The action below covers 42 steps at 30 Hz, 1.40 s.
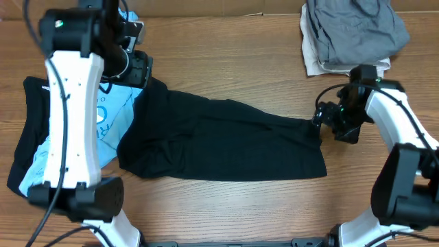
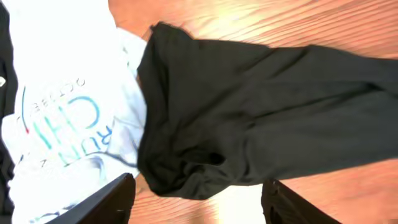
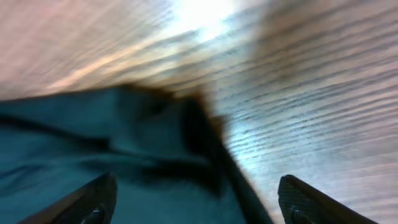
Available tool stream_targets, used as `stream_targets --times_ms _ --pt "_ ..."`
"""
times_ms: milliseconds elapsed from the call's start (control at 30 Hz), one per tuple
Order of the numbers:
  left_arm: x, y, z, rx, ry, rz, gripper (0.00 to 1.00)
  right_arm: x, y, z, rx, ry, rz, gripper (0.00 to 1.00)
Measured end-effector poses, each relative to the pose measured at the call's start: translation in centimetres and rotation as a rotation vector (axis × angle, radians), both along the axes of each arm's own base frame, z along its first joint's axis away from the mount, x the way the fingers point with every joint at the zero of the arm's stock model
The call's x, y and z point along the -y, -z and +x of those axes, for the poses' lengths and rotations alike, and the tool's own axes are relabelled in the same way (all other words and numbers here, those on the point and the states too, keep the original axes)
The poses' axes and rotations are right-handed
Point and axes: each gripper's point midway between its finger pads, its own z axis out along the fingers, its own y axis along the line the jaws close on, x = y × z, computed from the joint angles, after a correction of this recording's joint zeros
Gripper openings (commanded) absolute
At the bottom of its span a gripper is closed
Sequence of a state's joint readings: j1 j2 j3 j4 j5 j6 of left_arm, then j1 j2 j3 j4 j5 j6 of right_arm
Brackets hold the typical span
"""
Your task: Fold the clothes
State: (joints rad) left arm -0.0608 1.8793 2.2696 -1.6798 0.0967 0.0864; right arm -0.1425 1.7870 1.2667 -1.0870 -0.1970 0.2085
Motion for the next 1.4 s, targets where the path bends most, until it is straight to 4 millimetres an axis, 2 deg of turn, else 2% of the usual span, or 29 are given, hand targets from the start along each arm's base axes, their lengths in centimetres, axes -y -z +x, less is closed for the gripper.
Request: stream_targets --times_ms 67,133,200,300,567,833,1000,1100,1400 --pt "0.9 -0.4 -0.3 0.01 0.023 -0.023 0.66 0.0 -1.9 0.5 0.042 -0.003 -0.003 0.88" --pt "2.2 0.0 -0.4 -0.003 0.066 -0.03 0.66 0.0 -4.1 0.8 0.09 -0.008 -0.006 0.89" --pt "3.5 1.1 -0.9 -0.041 0.11 -0.031 0.65 0.0 -6.0 0.9 0.133 -0.011 -0.011 0.9" --pt "5.4 3.7 -1.6 -0.116 0.165 -0.025 0.64 -0.1 -7.3 0.6 0.158 -0.018 -0.015 0.91" --pt "8.0 13.5 -3.5 -0.301 0.233 -0.021 0.64 0.0 -7.4 1.0 0.177 -0.026 -0.021 0.91" --pt "10.4 20.2 -4.1 -0.297 0.235 -0.035 0.65 0.1 -7.4 1.2 0.185 -0.026 -0.024 0.92" --pt "10.0 23.0 -5.0 -0.304 0.188 0.016 0.65 0.1 -7.4 1.2 0.185 -0.026 -0.024 0.92" --pt "9.3 24.2 -4.8 -0.287 0.138 0.053 0.64 0.1 -7.4 1.2 0.185 -0.026 -0.024 0.92" --pt "9.0 25.1 -2.4 -0.176 0.074 0.072 0.56 0.1 -7.4 1.2 0.185 -0.026 -0.024 0.92"
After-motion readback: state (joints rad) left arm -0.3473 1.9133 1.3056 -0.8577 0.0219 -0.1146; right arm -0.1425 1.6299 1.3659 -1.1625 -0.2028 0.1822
